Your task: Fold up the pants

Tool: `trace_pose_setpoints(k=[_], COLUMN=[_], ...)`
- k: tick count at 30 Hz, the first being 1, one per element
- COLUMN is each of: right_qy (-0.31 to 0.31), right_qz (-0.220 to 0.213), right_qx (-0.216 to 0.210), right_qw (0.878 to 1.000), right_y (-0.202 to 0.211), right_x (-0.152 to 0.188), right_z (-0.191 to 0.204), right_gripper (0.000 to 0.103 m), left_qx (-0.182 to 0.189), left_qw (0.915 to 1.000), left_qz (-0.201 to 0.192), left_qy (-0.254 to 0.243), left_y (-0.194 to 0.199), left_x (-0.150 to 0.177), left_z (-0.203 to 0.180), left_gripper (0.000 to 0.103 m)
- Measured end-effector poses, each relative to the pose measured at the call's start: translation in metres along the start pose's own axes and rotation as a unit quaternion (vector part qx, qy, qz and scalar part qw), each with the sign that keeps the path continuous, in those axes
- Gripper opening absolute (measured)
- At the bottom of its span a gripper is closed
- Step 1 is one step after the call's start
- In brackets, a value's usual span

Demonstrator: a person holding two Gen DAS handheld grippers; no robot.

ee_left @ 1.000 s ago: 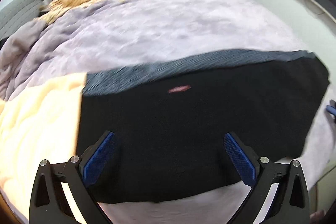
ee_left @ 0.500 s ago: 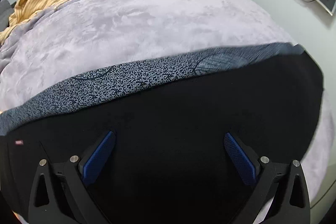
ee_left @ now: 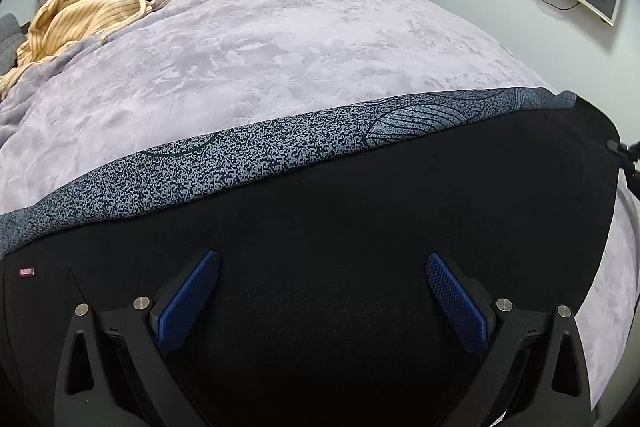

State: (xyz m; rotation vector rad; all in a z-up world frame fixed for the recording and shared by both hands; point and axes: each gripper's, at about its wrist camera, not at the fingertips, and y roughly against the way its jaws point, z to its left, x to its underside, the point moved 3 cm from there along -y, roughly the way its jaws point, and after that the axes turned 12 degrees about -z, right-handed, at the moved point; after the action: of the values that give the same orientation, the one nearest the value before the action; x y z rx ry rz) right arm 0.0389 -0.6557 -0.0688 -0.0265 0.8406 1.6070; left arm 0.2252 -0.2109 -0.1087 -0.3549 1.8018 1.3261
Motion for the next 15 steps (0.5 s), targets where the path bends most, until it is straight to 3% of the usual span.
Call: trace_pose_setpoints(k=[2, 6, 8, 11, 13, 15], right_qy=[0.026, -0.044, -0.065, -0.008, 0.037, 0.090], right_qz=[0.019, -0.005, -0.018, -0.069, -0.101, -0.096], right_qx=[0.036, -0.004, 0.011, 0.080, 0.069, 0.031], right_qw=[0.999, 0.999, 0.998, 0.994, 0.992, 0.991], right_y=[-0.011, -0.010, 0.002, 0.036, 0.057, 0.055], right_x=[0.010, 0.010, 0.010, 0.006, 0.003, -0.001], right_z=[-0.013, -0.035, -0.038, -0.021, 0.002, 0.038], right_gripper=[0.008, 0.008, 0.011, 0.018, 0.018, 0.018], left_qx=[0.000, -0.005, -0.015, -0.002, -0.001, -0.005], left_qw=[1.0000, 1.0000, 0.9996, 0.9995, 0.9999, 0.9999], left_qz=[0.000, 0.006, 0.024, 0.032, 0.015, 0.015], left_qy=[-0.003, -0.004, -0.002, 0.005, 0.003, 0.003], left_y=[-0.001, 0.000, 0.002, 0.016, 0.024, 0.017], left_x=[0.001, 0.000, -0.004, -0.018, -0.032, -0.046], left_z=[-0.001, -0.001, -0.002, -0.001, 0.000, -0.001], left_gripper=[0.103, 0.103, 0.103, 0.103, 0.103, 0.103])
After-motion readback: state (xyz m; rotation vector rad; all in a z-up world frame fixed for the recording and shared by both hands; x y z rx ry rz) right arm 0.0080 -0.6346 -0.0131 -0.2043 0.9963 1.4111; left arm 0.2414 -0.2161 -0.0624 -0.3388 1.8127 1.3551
